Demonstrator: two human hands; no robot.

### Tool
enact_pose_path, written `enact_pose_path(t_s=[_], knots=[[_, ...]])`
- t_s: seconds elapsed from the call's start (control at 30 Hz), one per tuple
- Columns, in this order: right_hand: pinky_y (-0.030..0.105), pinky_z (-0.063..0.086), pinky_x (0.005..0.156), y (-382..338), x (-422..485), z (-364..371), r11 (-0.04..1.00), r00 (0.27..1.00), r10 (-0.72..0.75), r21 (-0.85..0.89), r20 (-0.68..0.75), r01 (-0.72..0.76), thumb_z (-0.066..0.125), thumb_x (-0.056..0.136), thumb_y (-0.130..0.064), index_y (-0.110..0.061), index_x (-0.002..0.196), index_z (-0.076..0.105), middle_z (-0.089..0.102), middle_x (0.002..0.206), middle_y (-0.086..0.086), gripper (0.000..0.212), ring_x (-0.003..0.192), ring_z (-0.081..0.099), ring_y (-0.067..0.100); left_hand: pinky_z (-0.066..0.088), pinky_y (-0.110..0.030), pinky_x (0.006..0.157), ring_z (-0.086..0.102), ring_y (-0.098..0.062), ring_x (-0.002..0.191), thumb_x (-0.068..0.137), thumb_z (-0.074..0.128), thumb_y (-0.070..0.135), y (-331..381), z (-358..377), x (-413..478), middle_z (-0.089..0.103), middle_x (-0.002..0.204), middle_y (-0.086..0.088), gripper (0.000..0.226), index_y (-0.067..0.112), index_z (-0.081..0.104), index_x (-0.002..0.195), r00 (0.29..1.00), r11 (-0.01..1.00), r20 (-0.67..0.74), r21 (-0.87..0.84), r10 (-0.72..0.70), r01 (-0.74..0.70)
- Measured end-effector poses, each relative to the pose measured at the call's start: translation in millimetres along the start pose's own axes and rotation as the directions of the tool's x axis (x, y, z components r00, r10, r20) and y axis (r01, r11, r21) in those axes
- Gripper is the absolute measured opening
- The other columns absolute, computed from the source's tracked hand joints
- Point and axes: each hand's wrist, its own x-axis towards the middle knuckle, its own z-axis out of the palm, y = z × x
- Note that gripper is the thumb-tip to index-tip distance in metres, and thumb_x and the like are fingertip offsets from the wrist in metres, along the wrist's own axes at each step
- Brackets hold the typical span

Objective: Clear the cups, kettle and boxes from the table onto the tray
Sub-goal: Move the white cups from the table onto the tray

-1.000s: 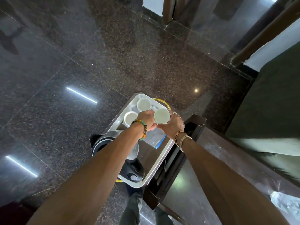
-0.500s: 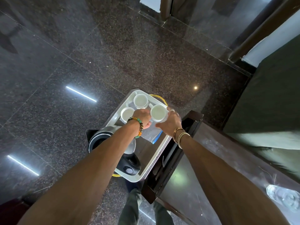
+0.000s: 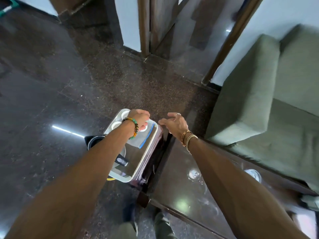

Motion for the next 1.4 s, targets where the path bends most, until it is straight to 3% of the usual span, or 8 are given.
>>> enact_pose_path(t_s=[0.1, 0.27, 0.5, 0.67, 0.77, 1.13, 1.3, 1.4], knots=[[0.041, 0.055, 0.092, -3, -30, -28, 1.0, 0.999, -0.012, 0.016, -0.035, 0.013, 0.077, 0.068, -0.048, -0.024, 0.116, 0.063, 0.071, 0.104, 0.001, 0.056, 0.098, 0.068, 0.02, 0.048, -0.03, 0.065, 0.057, -0.023, 0.075, 0.089, 0.057, 0.001, 9, 20, -25, 0.062, 0.092, -0.012, 0.014, 0.013, 0.064, 0.087, 0.997, 0.994, 0.05, 0.093, 0.059, -0.064], [0.041, 0.058, 0.086, 14, -86, -62, 0.998, 0.981, 0.021, 0.068, -0.192, -0.008, 0.08, 0.067, -0.051, -0.025, 0.108, 0.066, 0.072, 0.097, -0.001, 0.051, 0.094, 0.07, 0.019, 0.041, -0.02, 0.046, 0.051, -0.014, 0.055, 0.089, 0.056, 0.002, 10, 50, -61, 0.061, 0.075, -0.004, 0.021, 0.018, 0.062, 0.078, 0.974, 0.967, 0.165, 0.177, 0.154, -0.183], [0.037, 0.059, 0.081, 67, -192, -91, 0.989, 0.918, 0.101, 0.14, -0.384, -0.051, 0.078, 0.07, -0.05, -0.023, 0.103, 0.067, 0.073, 0.092, 0.001, 0.044, 0.086, 0.07, 0.022, 0.048, -0.022, 0.059, 0.059, -0.011, 0.063, 0.091, 0.057, 0.018, -14, 100, -123, 0.066, 0.083, 0.001, 0.01, 0.021, 0.065, 0.087, 0.91, 0.899, 0.342, 0.281, 0.234, -0.337], [0.028, 0.055, 0.078, 105, -267, -133, 0.978, 0.816, 0.191, 0.18, -0.546, -0.108, 0.079, 0.07, -0.048, -0.023, 0.104, 0.072, 0.074, 0.091, -0.004, 0.043, 0.086, 0.07, 0.017, 0.05, -0.024, 0.062, 0.062, -0.011, 0.068, 0.092, 0.057, 0.021, -32, 165, -176, 0.066, 0.084, 0.001, 0.008, 0.023, 0.064, 0.087, 0.836, 0.863, 0.504, 0.301, 0.217, -0.406], [0.037, 0.056, 0.086, 137, -303, -152, 0.963, 0.763, 0.239, 0.244, -0.601, -0.11, 0.082, 0.069, -0.045, -0.021, 0.103, 0.073, 0.075, 0.095, -0.001, 0.042, 0.089, 0.071, 0.02, 0.048, -0.023, 0.061, 0.058, -0.011, 0.064, 0.093, 0.057, 0.02, -53, 204, -205, 0.063, 0.078, 0.002, 0.008, 0.021, 0.061, 0.086, 0.799, 0.851, 0.57, 0.309, 0.192, -0.425], [0.036, 0.055, 0.089, 318, -437, -180, 0.877, 0.623, 0.465, 0.42, -0.628, -0.232, 0.081, 0.069, -0.036, -0.023, 0.103, 0.073, 0.075, 0.098, 0.001, 0.037, 0.094, 0.069, 0.019, 0.043, -0.022, 0.058, 0.054, -0.01, 0.06, 0.092, 0.055, 0.016, -191, 345, -305, 0.06, 0.074, 0.004, 0.018, 0.021, 0.056, 0.075, 0.702, 0.709, 0.712, 0.5, -0.01, -0.496], [0.013, 0.043, 0.058, 374, -481, -205, 0.836, 0.547, 0.529, 0.51, -0.649, -0.203, 0.082, 0.065, -0.039, -0.023, 0.098, 0.075, 0.066, 0.078, -0.016, 0.037, 0.071, 0.06, -0.003, 0.045, -0.019, 0.053, 0.053, -0.011, 0.059, 0.093, 0.056, 0.016, -230, 396, -352, 0.06, 0.075, 0.002, 0.018, 0.02, 0.055, 0.076, 0.654, 0.711, 0.754, 0.495, -0.066, -0.499], [0.013, 0.049, 0.063, 397, -497, -223, 0.82, 0.523, 0.55, 0.54, -0.651, -0.189, 0.082, 0.063, -0.039, -0.024, 0.097, 0.075, 0.07, 0.086, -0.012, 0.039, 0.075, 0.064, 0.001, 0.047, -0.025, 0.062, 0.056, -0.012, 0.063, 0.091, 0.059, 0.016, -246, 418, -369, 0.063, 0.078, 0.001, 0.015, 0.021, 0.058, 0.077, 0.651, 0.703, 0.758, 0.484, -0.039, -0.521]])
